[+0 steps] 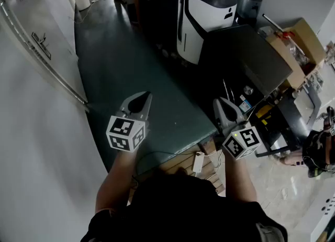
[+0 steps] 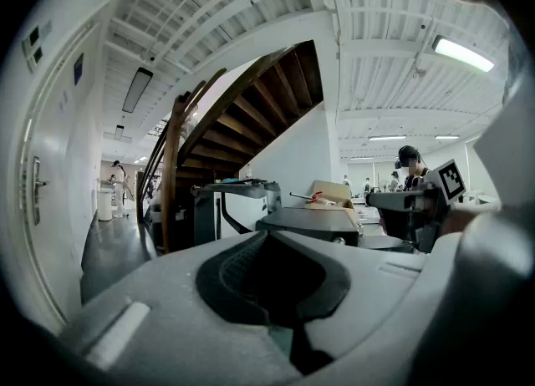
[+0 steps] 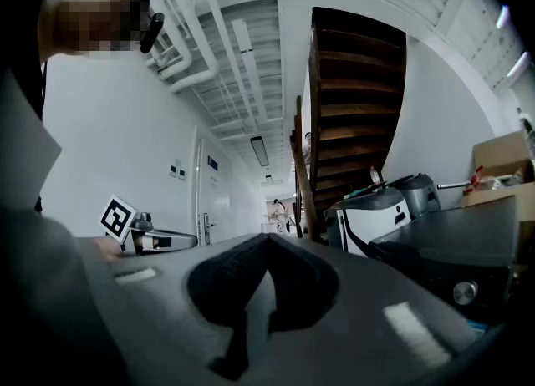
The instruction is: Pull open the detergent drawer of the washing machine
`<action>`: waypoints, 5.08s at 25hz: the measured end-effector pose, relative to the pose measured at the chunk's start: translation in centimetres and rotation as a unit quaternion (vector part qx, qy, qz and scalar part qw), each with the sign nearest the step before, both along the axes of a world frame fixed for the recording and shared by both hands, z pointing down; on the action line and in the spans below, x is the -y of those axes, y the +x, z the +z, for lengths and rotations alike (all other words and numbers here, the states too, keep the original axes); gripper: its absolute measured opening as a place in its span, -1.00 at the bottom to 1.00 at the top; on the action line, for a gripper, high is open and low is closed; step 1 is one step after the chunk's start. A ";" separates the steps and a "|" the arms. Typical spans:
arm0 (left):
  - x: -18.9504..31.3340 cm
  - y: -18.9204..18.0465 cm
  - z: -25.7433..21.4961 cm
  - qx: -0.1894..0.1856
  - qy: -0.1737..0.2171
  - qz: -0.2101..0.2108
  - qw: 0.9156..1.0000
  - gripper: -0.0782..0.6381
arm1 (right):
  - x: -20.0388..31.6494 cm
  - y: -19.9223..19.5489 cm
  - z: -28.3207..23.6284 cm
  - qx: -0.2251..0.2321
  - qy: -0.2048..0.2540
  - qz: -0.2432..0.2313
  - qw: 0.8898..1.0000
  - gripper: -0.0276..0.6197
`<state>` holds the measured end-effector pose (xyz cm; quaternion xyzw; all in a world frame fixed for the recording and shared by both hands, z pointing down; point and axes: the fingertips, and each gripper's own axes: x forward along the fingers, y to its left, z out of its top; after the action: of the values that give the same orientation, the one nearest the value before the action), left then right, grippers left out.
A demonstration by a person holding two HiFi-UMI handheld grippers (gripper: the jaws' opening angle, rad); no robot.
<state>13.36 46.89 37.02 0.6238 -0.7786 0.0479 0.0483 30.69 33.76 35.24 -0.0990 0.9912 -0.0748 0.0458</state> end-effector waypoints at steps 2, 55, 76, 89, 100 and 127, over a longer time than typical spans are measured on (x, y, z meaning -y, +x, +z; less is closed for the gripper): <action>0.4 0.3 0.1 -0.001 -0.002 0.004 1.000 -0.75 | -0.2 -0.1 0.1 -0.004 0.006 -0.006 1.000 -0.91; 22.1 -11.6 9.3 -0.063 -0.041 0.052 0.996 -0.75 | 16.2 -12.5 16.5 -0.150 -0.134 -0.039 0.979 -0.91; 39.8 -35.5 7.1 -0.125 -0.113 0.108 0.980 -0.75 | 32.9 -38.2 7.8 -0.198 -0.160 0.002 0.967 -0.91; 54.6 -29.8 4.2 -0.073 -0.146 0.200 0.966 -0.75 | 46.4 -33.3 6.3 -0.170 -0.182 0.065 0.966 -0.91; 61.9 -24.8 7.0 -0.052 -0.206 0.322 0.922 -0.75 | 52.1 -28.1 8.7 -0.172 -0.225 0.158 0.946 -0.91; 71.0 -25.4 19.7 -0.057 -0.257 0.527 0.808 -0.38 | 49.0 -28.6 17.1 -0.170 -0.350 0.362 0.847 -0.91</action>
<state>-12.06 -24.15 56.68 0.9047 -0.2854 0.2289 0.2185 2.06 -15.27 52.39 -0.4713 0.7857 -0.3764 -0.1376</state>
